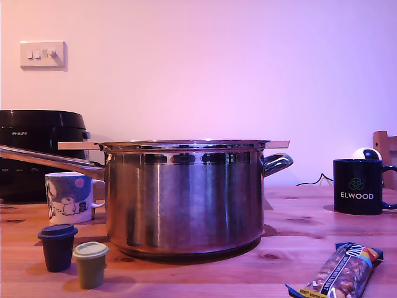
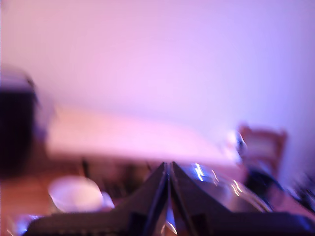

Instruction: Pick up the large pot with both hands and place it on the shelf behind you

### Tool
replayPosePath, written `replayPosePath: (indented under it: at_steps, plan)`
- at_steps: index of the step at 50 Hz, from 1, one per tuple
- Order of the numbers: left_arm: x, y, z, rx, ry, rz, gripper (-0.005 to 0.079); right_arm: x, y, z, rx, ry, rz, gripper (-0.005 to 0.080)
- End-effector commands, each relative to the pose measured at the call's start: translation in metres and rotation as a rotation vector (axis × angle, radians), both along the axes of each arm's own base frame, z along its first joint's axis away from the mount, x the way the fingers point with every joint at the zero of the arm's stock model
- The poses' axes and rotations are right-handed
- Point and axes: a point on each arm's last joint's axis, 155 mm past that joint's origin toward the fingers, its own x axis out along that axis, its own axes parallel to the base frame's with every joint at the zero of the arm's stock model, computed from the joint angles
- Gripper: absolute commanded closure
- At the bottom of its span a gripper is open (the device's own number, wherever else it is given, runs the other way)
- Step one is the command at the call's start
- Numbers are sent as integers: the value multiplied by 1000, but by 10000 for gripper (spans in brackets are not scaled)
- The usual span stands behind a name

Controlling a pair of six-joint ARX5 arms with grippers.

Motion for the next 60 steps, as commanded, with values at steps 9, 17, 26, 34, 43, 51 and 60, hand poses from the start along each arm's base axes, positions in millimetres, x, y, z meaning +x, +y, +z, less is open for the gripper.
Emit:
replayPosePath:
  at_steps: [9,17,26,34,43,51,60]
  plan:
    - [10,-22,15,90,63,-158,763,2,20,-5,-29,147,138,763]
    - [21,-29,16,224,95,-237,763,7,30,3,40,306,204,762]
    - [33,-39,14,346,139,-325,763,21,39,10,163,549,262,763]
    - [41,-49,16,424,133,-379,763,42,45,20,162,634,281,731]
    - [45,-61,17,439,144,-425,763,57,57,13,123,782,318,297]
    - [46,-69,18,456,135,-450,763,72,65,-1,67,860,323,240]
    - [53,-65,14,515,130,-415,763,89,68,-21,-16,909,293,139]
